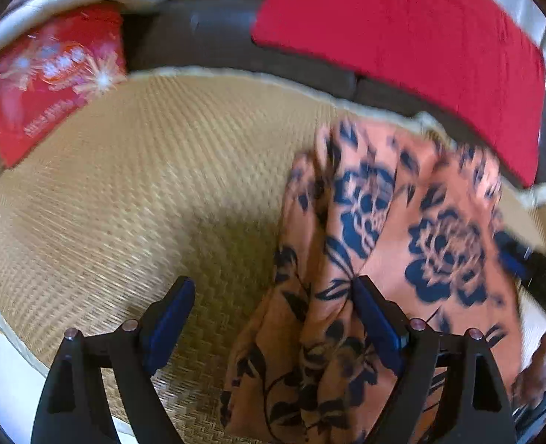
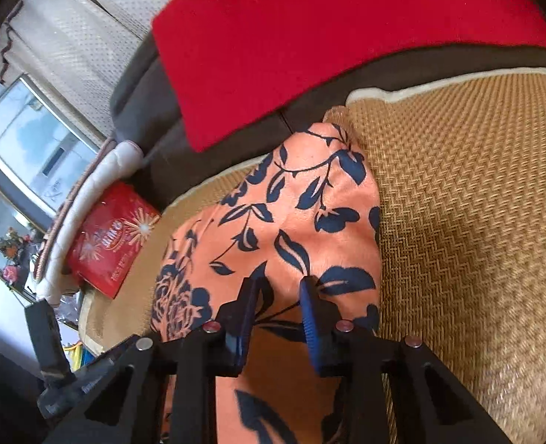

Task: Fold small clothes

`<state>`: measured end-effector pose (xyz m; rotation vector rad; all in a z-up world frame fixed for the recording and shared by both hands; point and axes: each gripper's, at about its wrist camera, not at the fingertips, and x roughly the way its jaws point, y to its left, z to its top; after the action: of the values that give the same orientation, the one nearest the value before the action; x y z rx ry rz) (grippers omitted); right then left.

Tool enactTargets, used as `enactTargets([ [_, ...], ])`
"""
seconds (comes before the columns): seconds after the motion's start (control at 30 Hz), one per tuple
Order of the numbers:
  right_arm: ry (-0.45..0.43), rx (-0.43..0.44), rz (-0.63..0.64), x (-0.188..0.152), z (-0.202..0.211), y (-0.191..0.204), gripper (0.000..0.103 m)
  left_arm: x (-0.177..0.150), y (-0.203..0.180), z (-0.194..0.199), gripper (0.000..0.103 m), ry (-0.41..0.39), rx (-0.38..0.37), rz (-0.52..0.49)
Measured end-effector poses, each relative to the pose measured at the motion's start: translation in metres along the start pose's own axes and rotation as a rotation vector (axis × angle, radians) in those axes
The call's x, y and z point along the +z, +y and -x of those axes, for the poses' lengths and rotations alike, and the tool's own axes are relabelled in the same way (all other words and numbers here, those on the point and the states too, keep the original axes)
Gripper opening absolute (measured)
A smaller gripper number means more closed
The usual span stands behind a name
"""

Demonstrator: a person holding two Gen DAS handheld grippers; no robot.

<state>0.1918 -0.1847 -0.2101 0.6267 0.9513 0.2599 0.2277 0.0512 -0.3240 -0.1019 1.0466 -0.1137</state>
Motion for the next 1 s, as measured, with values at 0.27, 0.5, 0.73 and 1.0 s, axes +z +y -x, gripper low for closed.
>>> enactTargets([
  [0.27,-0.003,-0.032,0.036,0.033,0.004,0.014,0.03,0.029,0.003,0.018,0.087,-0.04,-0.057,0.055],
  [0.5,0.065,-0.128,0.041,0.062,-0.045,0.006,0.03,0.072,-0.023,-0.017,0.087,0.032,0.015,0.004],
  [0.73,0.117,-0.119,0.07,0.066,-0.052,0.001,0.03,0.071,-0.025,-0.039,0.089,0.099,0.01,0.015],
  [1.0,0.089,-0.064,0.084,0.02,0.021,0.011,0.032,0.036,-0.021,0.027,0.089,-0.015,-0.005,-0.021],
])
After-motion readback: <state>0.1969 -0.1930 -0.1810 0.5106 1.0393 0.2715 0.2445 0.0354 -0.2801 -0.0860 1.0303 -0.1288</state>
